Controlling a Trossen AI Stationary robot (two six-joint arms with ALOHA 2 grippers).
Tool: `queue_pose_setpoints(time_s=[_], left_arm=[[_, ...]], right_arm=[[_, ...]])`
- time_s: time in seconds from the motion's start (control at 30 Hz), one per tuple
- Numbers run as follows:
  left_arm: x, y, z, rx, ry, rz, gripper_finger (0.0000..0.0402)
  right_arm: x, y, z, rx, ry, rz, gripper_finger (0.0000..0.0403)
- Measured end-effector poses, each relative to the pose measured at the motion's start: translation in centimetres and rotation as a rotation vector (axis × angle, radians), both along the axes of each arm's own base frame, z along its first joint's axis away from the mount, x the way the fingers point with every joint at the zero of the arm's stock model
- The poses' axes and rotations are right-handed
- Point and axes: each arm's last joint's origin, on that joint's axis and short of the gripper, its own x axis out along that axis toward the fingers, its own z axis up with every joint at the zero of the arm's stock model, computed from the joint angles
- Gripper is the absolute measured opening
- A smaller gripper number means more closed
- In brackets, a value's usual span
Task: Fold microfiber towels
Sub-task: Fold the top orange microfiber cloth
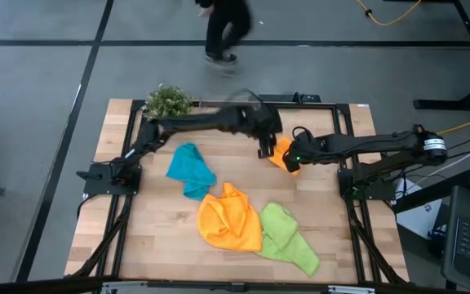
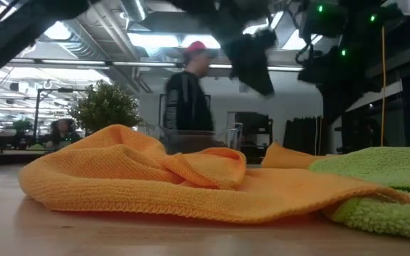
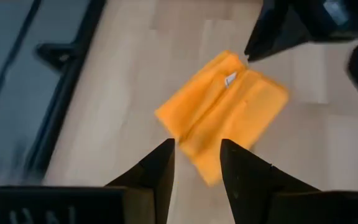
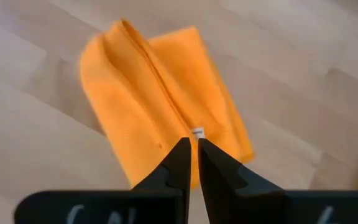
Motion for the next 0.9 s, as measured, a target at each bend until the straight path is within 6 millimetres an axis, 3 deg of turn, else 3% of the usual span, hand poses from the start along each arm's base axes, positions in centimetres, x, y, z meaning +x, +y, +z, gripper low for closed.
queue_pose_setpoints(time_s=[0.17, 0.33, 0.43, 0.6, 0.9], left_arm=[[-3.5, -0.2, 4.3, -0.186, 0.028, 0.101, 0.0119], [-6.6, -1.7, 8.7, -0.205, -0.027, 0.124, 0.0119], [-7.6, -2.3, 9.5, -0.212, -0.010, 0.149, 0.0118], [-9.2, -3.2, 11.1, -0.247, -0.021, 0.183, 0.0118], [-8.7, -4.9, 10.7, -0.219, 0.001, 0.187, 0.0118]], right_arm=[[-1.1, -0.9, 1.6, 0.037, -0.104, -0.001, 0.0033], [-0.6, -3.1, -0.3, 0.124, -0.151, 0.095, 0.0033], [-0.2, -4.9, -0.7, 0.122, -0.187, 0.140, 0.0033], [-0.8, -8.3, -2.0, 0.037, -0.114, 0.038, 0.0033], [1.2, -10.6, -7.0, 0.083, -0.056, 0.107, 0.0033]])
